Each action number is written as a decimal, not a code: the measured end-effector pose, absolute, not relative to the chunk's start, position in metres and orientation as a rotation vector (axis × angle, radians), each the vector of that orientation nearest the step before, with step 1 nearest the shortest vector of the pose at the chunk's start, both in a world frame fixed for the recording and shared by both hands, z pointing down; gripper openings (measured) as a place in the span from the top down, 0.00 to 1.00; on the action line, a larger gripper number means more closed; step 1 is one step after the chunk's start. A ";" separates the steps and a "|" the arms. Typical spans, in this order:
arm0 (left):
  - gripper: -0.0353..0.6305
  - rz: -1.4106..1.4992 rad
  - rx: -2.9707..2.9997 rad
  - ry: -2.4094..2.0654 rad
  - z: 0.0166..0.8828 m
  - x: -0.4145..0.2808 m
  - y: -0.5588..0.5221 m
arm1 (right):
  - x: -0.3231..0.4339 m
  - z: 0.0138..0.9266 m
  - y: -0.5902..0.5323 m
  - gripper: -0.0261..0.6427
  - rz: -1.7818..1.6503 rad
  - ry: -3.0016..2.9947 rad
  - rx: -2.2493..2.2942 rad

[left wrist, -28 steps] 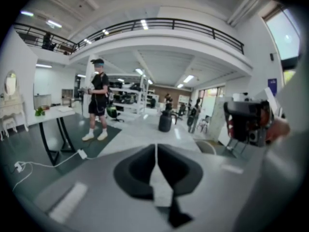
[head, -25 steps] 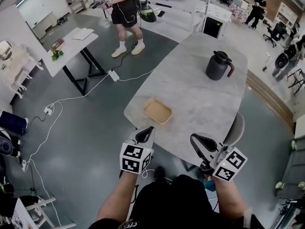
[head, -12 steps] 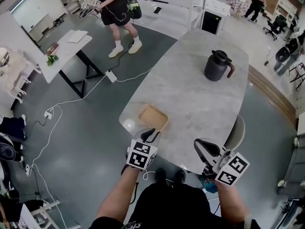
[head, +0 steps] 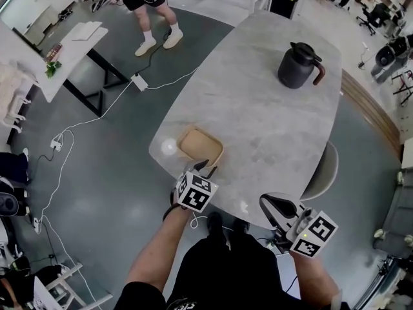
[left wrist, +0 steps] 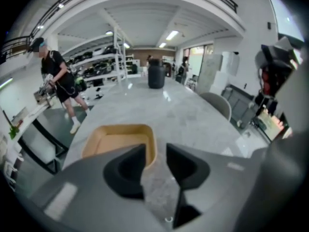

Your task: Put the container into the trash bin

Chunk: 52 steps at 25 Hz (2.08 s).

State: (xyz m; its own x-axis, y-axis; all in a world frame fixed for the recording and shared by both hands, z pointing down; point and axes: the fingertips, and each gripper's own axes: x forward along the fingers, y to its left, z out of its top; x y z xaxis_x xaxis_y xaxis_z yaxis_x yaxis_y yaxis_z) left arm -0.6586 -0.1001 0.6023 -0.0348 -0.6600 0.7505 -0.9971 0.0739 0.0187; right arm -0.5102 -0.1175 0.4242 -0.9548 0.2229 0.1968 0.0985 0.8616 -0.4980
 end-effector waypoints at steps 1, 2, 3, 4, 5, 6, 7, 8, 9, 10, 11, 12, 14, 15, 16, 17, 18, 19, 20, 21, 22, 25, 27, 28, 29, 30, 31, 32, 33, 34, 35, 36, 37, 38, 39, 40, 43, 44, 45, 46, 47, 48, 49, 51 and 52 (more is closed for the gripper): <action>0.74 0.751 1.655 -1.743 0.608 -0.659 -0.101 | -0.511 0.428 -0.116 0.97 0.735 -2.785 -0.237; 0.73 0.777 1.664 -1.727 0.614 -0.658 -0.102 | -0.511 0.430 -0.115 0.97 0.742 -2.784 -0.230; 0.73 0.802 1.673 -1.709 0.619 -0.658 -0.103 | -0.512 0.432 -0.114 0.97 0.749 -2.785 -0.221; 0.73 0.825 1.681 -1.688 0.624 -0.657 -0.104 | -0.512 0.434 -0.112 0.97 0.755 -2.787 -0.211; 0.73 0.848 1.686 -1.666 0.629 -0.656 -0.104 | -0.511 0.435 -0.111 0.97 0.762 -2.789 -0.201; 0.73 0.873 1.689 -1.645 0.634 -0.655 -0.104 | -0.510 0.435 -0.110 0.97 0.767 -2.791 -0.188; 0.73 0.898 1.690 -1.625 0.638 -0.653 -0.105 | -0.508 0.435 -0.110 0.97 0.771 -2.793 -0.175; 0.73 0.924 1.690 -1.609 0.642 -0.653 -0.105 | -0.506 0.435 -0.110 0.97 0.773 -2.794 -0.159; 0.73 0.951 1.690 -1.597 0.645 -0.652 -0.105 | -0.503 0.434 -0.110 0.97 0.775 -2.795 -0.141; 0.73 0.982 1.691 -1.588 0.648 -0.651 -0.105 | -0.499 0.434 -0.111 0.97 0.775 -2.796 -0.121; 0.73 1.016 1.692 -1.581 0.651 -0.651 -0.105 | -0.495 0.432 -0.112 0.97 0.774 -2.800 -0.100; 0.74 1.048 1.694 -1.576 0.653 -0.652 -0.106 | -0.492 0.430 -0.113 0.97 0.772 -2.804 -0.079; 0.76 1.096 1.695 -1.574 0.656 -0.654 -0.107 | -0.485 0.426 -0.115 0.97 0.762 -2.815 -0.041; 0.79 1.110 1.694 -1.575 0.656 -0.654 -0.106 | -0.482 0.423 -0.115 0.97 0.757 -2.820 -0.027; 0.82 1.116 1.693 -1.575 0.657 -0.655 -0.105 | -0.479 0.421 -0.113 0.97 0.754 -2.823 -0.014; 0.87 1.116 1.696 -1.571 0.657 -0.653 -0.103 | -0.476 0.418 -0.110 0.97 0.753 -2.826 -0.001; 0.87 1.109 1.702 -1.564 0.657 -0.651 -0.100 | -0.473 0.415 -0.107 0.97 0.755 -2.828 0.012; 0.88 1.099 1.714 -1.559 0.655 -0.648 -0.097 | -0.471 0.412 -0.104 0.97 0.760 -2.831 0.025; 0.88 1.086 1.728 -1.558 0.652 -0.645 -0.095 | -0.469 0.409 -0.102 0.97 0.763 -2.835 0.039; 0.89 1.071 1.742 -1.563 0.648 -0.643 -0.093 | -0.467 0.406 -0.100 0.97 0.763 -2.843 0.053; 0.89 1.053 1.756 -1.573 0.641 -0.641 -0.092 | -0.466 0.402 -0.099 0.97 0.761 -2.852 0.067; 0.89 0.990 1.801 -1.611 0.617 -0.638 -0.087 | -0.463 0.391 -0.095 0.97 0.745 -2.877 0.095; 0.90 0.943 1.824 -1.630 0.601 -0.634 -0.083 | -0.460 0.385 -0.091 0.97 0.738 -2.883 0.096; 0.90 0.917 1.833 -1.638 0.593 -0.631 -0.081 | -0.459 0.383 -0.089 0.97 0.733 -2.885 0.096; 0.90 0.890 1.842 -1.647 0.586 -0.628 -0.078 | -0.457 0.380 -0.088 0.97 0.726 -2.890 0.097; 0.90 0.865 1.850 -1.657 0.578 -0.626 -0.077 | -0.456 0.376 -0.087 0.97 0.719 -2.900 0.101; 0.90 0.843 1.858 -1.669 0.570 -0.624 -0.076 | -0.455 0.372 -0.088 0.97 0.711 -2.912 0.106; 0.90 0.821 1.866 -1.681 0.563 -0.622 -0.075 | -0.453 0.369 -0.088 0.97 0.705 -2.926 0.110; 0.90 0.799 1.871 -1.692 0.556 -0.619 -0.074 | -0.451 0.365 -0.088 0.97 0.700 -2.939 0.112; 0.90 0.775 1.876 -1.700 0.548 -0.615 -0.072 | -0.447 0.361 -0.087 0.97 0.696 -2.950 0.112; 0.90 0.754 1.882 -1.707 0.541 -0.610 -0.071 | -0.443 0.358 -0.086 0.97 0.694 -2.959 0.114; 0.90 0.737 1.891 -1.713 0.534 -0.604 -0.072 | -0.437 0.356 -0.087 0.97 0.691 -2.966 0.120; 0.90 0.724 1.904 -1.716 0.527 -0.596 -0.074 | -0.431 0.354 -0.088 0.97 0.690 -2.973 0.131; 0.90 0.714 1.923 -1.715 0.520 -0.588 -0.077 | -0.423 0.352 -0.091 0.97 0.691 -2.982 0.148; 0.90 0.704 1.945 -1.712 0.514 -0.578 -0.081 | -0.415 0.350 -0.093 0.97 0.693 -2.994 0.168; 0.90 0.695 1.963 -1.708 0.508 -0.568 -0.085 | -0.406 0.348 -0.095 0.97 0.695 -3.009 0.188; 0.90 0.676 2.011 -1.703 0.492 -0.531 -0.099 | -0.366 0.344 -0.098 0.97 0.687 -3.043 0.242; 0.90 0.666 2.029 -1.703 0.487 -0.516 -0.104 | -0.349 0.343 -0.100 0.97 0.680 -3.047 0.265; 0.90 0.651 2.047 -1.699 0.482 -0.499 -0.109 | -0.329 0.343 -0.101 0.97 0.671 -3.049 0.292; 0.90 0.636 2.065 -1.691 0.476 -0.479 -0.112 | -0.307 0.343 -0.104 0.97 0.665 -3.050 0.323; 0.90 0.626 2.085 -1.682 0.471 -0.456 -0.115 | -0.282 0.344 -0.106 0.97 0.663 -3.052 0.359; 0.90 0.622 2.107 -1.673 0.466 -0.433 -0.118 | -0.257 0.344 -0.108 0.97 0.666 -3.055 0.397; 0.90 0.624 2.130 -1.665 0.460 -0.409 -0.119 | -0.231 0.344 -0.110 0.97 0.672 -3.059 0.438; 0.90 0.621 2.170 -1.650 0.449 -0.362 -0.122 | -0.181 0.341 -0.112 0.97 0.683 -3.071 0.508; 0.90 0.614 2.185 -1.643 0.444 -0.340 -0.123 | -0.158 0.338 -0.111 0.97 0.682 -3.077 0.533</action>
State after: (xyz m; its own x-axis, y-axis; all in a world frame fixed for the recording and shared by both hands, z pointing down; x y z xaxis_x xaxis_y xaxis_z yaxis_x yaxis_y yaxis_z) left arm -0.3401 -0.1226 0.4443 0.2384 -0.8154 0.5275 -0.9615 -0.2748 0.0098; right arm -0.1576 -0.1108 0.3382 -0.9429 -0.3327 0.0187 -0.3094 0.8532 -0.4198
